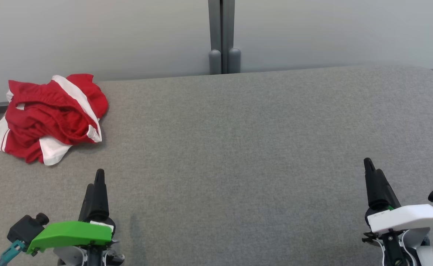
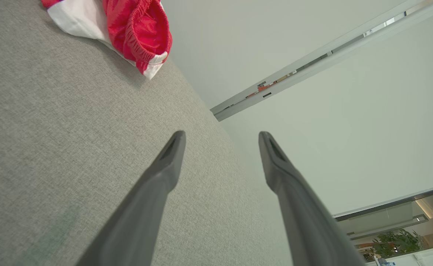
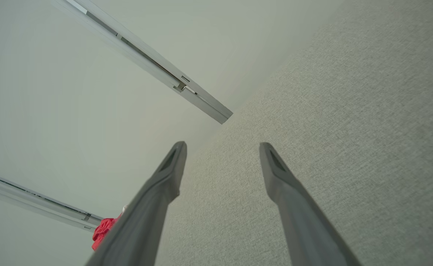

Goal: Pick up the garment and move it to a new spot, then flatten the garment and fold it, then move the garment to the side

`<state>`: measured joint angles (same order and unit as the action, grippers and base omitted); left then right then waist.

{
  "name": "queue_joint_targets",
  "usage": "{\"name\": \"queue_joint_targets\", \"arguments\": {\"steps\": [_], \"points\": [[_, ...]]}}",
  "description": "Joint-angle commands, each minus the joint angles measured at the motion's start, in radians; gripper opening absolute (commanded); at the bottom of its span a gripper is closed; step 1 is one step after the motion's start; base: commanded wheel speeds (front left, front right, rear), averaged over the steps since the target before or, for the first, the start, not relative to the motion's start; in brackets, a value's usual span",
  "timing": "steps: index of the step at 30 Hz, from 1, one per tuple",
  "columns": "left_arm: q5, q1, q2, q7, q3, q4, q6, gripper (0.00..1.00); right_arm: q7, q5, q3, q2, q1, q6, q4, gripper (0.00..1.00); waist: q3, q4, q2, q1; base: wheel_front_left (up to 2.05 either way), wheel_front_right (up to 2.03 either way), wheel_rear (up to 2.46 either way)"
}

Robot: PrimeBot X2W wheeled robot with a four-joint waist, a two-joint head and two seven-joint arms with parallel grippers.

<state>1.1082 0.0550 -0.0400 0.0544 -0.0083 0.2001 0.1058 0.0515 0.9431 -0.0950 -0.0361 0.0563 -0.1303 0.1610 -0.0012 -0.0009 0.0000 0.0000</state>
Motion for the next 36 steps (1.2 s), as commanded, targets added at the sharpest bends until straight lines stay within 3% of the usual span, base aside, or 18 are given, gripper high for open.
{"name": "queue_joint_targets", "arguments": {"steps": [1,7,16,36], "points": [[-0.049,0.021,-0.006,0.011,-0.007,-0.018,-0.002,1.00,0.012,-0.064,0.011,-0.007,0.002,0.000,-0.025,1.00,0.000,0.000,0.0000,0.0000,0.00,0.00,0.00],[-0.164,0.008,-0.007,0.031,-0.019,-0.020,-0.009,1.00,0.033,-0.206,0.030,-0.008,-0.008,0.000,-0.034,1.00,-0.001,0.001,0.0000,0.0000,0.00,0.00,0.00],[-0.324,-0.011,-0.008,0.058,-0.027,-0.010,-0.014,1.00,0.060,-0.332,0.039,-0.010,-0.016,0.000,-0.027,1.00,-0.001,-0.001,0.0000,0.0000,0.00,0.00,0.00],[-0.528,-0.033,-0.010,0.112,-0.052,0.040,-0.010,1.00,0.115,-0.570,0.057,-0.012,-0.024,0.000,0.000,1.00,0.002,-0.005,0.0000,0.0000,0.00,0.00,0.00]]}}
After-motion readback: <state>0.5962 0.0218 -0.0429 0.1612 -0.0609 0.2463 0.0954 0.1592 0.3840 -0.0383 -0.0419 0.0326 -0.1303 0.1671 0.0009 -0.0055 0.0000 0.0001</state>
